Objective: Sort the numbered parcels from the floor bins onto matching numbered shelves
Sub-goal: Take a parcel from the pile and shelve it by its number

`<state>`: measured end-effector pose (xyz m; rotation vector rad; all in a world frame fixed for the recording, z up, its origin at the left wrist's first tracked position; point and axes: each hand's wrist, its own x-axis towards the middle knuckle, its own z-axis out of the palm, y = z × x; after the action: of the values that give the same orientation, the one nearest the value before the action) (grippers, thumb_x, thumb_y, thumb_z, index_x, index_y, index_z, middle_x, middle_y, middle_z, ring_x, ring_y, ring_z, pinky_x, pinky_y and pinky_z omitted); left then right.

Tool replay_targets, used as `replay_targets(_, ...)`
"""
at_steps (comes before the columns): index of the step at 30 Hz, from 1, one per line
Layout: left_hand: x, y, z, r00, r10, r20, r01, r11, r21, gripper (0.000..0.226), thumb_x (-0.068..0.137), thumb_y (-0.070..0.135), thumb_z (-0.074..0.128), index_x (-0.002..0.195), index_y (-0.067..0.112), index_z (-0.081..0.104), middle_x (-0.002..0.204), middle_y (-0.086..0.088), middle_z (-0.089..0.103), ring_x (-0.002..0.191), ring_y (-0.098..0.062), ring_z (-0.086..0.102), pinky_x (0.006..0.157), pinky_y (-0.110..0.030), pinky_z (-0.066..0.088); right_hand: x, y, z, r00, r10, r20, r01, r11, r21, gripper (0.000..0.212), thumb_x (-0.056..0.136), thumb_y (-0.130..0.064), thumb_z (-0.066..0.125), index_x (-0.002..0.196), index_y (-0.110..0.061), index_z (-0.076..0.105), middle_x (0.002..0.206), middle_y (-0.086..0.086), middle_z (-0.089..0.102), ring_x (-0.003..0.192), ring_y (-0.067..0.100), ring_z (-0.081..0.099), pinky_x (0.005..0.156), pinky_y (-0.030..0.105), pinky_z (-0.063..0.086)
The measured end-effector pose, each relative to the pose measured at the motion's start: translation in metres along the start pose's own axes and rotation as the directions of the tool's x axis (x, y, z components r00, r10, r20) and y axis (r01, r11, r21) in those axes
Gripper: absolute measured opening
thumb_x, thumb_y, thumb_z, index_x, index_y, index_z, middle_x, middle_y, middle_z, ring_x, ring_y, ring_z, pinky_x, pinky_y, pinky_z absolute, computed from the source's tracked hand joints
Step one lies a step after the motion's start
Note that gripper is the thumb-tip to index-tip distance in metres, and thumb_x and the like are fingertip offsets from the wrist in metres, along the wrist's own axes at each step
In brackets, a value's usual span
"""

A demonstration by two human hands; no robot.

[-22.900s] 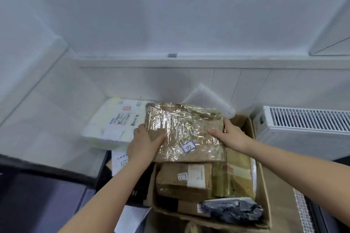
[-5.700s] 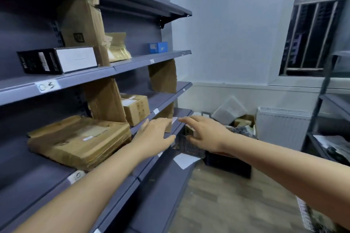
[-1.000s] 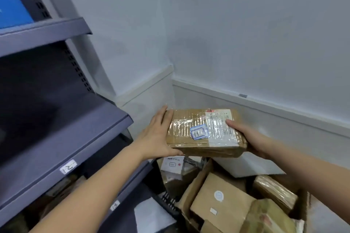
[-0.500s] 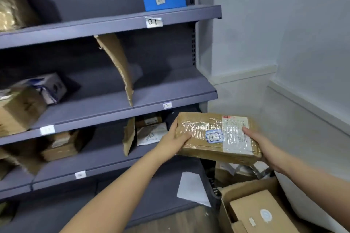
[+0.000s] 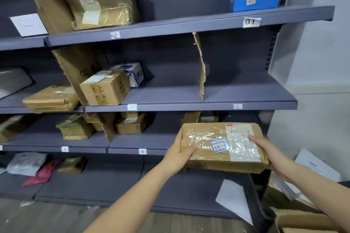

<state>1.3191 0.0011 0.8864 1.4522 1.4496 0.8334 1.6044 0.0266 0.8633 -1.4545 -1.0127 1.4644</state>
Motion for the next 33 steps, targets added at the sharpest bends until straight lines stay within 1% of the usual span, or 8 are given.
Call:
replay_targets(4,-0.011,-0.013,-0.056,0.997,0.0,-0.071,0.0,1.0,0.007,0.07,0.092,0.046,0.059,0.148,0.047,0.017,0.118,0.03,0.056,0.109,0.003,0.056,0.091,-0.013,0.039,0.002,-0.011,0.063,1.0,0.015,-0.006,-0.015,0.999,0.042,0.04,0.094,-0.039,0.054,0.125,-0.014,0.058,0.109,0.011,0.072,0.1,0.031,0.067,0.082,0.039,0.052)
replay_targets(6,-0.013,-0.021,-0.085,0.996,-0.005,-0.09,0.006,1.0,0.01,0.072,0.091,0.049,0.06,0.148,0.047,0.016,0.127,0.023,0.056,0.116,-0.004,0.055,0.097,-0.02,0.039,0.004,-0.017,0.093,1.0,0.009,-0.029,-0.008,1.0,0.02,0.038,0.095,-0.038,0.053,0.124,-0.015,0.059,0.108,0.011,0.072,0.101,0.032,0.066,0.087,0.042,0.052)
replay_targets(9,-0.012,-0.026,-0.126,0.993,-0.004,-0.114,0.008,0.999,0.035,0.074,0.091,0.049,0.059,0.15,0.042,0.016,0.127,0.019,0.054,0.113,-0.007,0.054,0.094,-0.021,0.039,0.005,-0.026,0.136,0.997,-0.017,-0.069,0.019,1.0,0.022,0.036,0.094,-0.039,0.052,0.122,-0.016,0.058,0.105,0.01,0.072,0.097,0.031,0.067,0.075,0.038,0.053)
replay_targets(14,0.001,-0.03,-0.176,0.982,-0.056,-0.181,0.056,0.998,-0.003,0.062,0.089,0.048,0.062,0.137,0.02,0.035,0.112,0.011,0.057,0.1,-0.008,0.057,0.083,-0.023,0.042,0.012,-0.038,0.193,0.987,-0.119,-0.105,0.125,0.991,0.045,0.066,0.072,-0.056,0.063,0.125,-0.019,0.051,0.111,0.006,0.068,0.097,0.025,0.067,0.075,0.04,0.056)
replay_targets(16,0.009,-0.028,-0.19,0.971,-0.071,-0.227,0.067,0.997,-0.023,0.048,0.088,0.047,0.063,0.122,0.02,0.042,0.11,0.007,0.059,0.094,-0.007,0.056,0.078,-0.025,0.042,0.016,-0.046,0.209,0.98,-0.143,-0.137,0.153,0.986,0.064,0.058,0.077,-0.049,0.063,0.123,-0.016,0.053,0.111,0.006,0.067,0.097,0.024,0.066,0.073,0.037,0.053)
replay_targets(20,0.038,-0.015,-0.223,0.952,-0.021,-0.305,0.023,1.0,0.002,0.035,0.091,0.046,0.06,0.114,0.022,0.049,0.105,0.007,0.055,0.097,-0.013,0.052,0.081,-0.027,0.038,0.033,-0.073,0.235,0.968,-0.164,-0.189,0.172,0.985,0.026,0.061,0.057,-0.061,0.058,0.109,-0.03,0.064,0.108,-0.002,0.07,0.103,0.024,0.063,0.094,0.047,0.049)
replay_targets(25,0.096,0.008,-0.257,0.939,0.016,-0.343,-0.033,0.999,-0.043,0.036,0.092,0.041,0.059,0.118,0.018,0.049,0.111,0.0,0.054,0.1,-0.018,0.051,0.085,-0.031,0.042,0.07,-0.113,0.26,0.943,-0.274,-0.192,0.266,0.962,-0.066,0.032,0.093,-0.039,0.047,0.123,-0.026,0.051,0.118,-0.005,0.059,0.112,0.018,0.054,0.103,0.045,0.041)
replay_targets(33,0.197,0.024,-0.266,0.962,-0.064,-0.265,0.039,0.994,-0.1,0.047,0.087,0.04,0.062,0.122,0.016,0.044,0.116,-0.002,0.056,0.106,-0.022,0.054,0.087,-0.034,0.041,0.167,-0.164,0.264,0.916,-0.288,-0.28,0.25,0.954,-0.166,0.06,0.084,-0.056,0.053,0.131,-0.018,0.047,0.123,0.003,0.058,0.11,0.023,0.056,0.1,0.045,0.044)
